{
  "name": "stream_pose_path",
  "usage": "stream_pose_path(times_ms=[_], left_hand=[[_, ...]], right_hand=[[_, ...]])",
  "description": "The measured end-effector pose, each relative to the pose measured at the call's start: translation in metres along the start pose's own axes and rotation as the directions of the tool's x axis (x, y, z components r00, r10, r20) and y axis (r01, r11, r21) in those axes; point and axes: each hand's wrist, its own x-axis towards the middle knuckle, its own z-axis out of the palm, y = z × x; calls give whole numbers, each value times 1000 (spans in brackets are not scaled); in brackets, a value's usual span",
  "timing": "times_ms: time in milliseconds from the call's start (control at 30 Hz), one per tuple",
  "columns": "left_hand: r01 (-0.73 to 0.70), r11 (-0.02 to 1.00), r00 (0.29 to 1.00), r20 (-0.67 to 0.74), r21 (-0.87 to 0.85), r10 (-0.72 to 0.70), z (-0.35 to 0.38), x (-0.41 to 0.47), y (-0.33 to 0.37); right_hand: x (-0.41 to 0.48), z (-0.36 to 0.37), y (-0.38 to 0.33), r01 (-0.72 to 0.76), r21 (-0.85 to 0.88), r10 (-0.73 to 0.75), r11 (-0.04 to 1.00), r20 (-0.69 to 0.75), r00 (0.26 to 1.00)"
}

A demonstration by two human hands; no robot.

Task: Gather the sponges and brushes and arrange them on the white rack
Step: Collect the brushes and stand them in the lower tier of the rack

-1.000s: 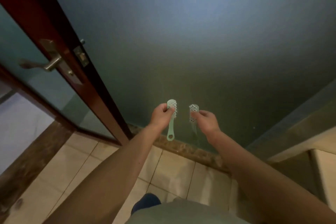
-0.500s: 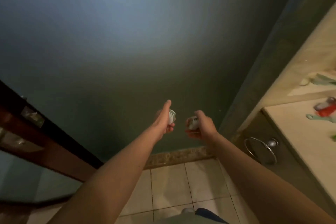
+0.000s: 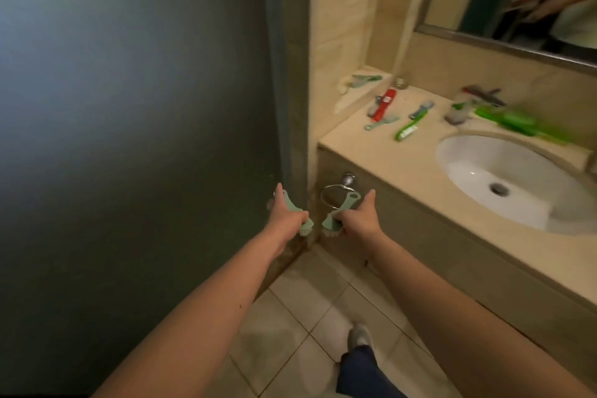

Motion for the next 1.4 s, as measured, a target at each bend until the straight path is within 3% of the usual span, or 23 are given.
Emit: stream_pose_path(times_ms=[433,667,933,1133,1400], left_hand=[[-99,994,908,406,-41,108,199,-7,61],[-120,992,834,539,-26,115,336,-8,103],[-8,998,794,607,-69,48,460,-10,141],[-101,994,799,600,51,51,530,-1,169],[-235,964,660,748,124,65,607,29,205]], right_hand=[[6,-203,-5,65,282,48,957,-376,925],[25,-324,-17,78,374,100,924,-435,895],[48,-430,-25,119,386,141,915,-581,802],[67,-485,-35,115,466,231,877,-620,750],[115,-543,-48,177,545,302,819,-674,675]])
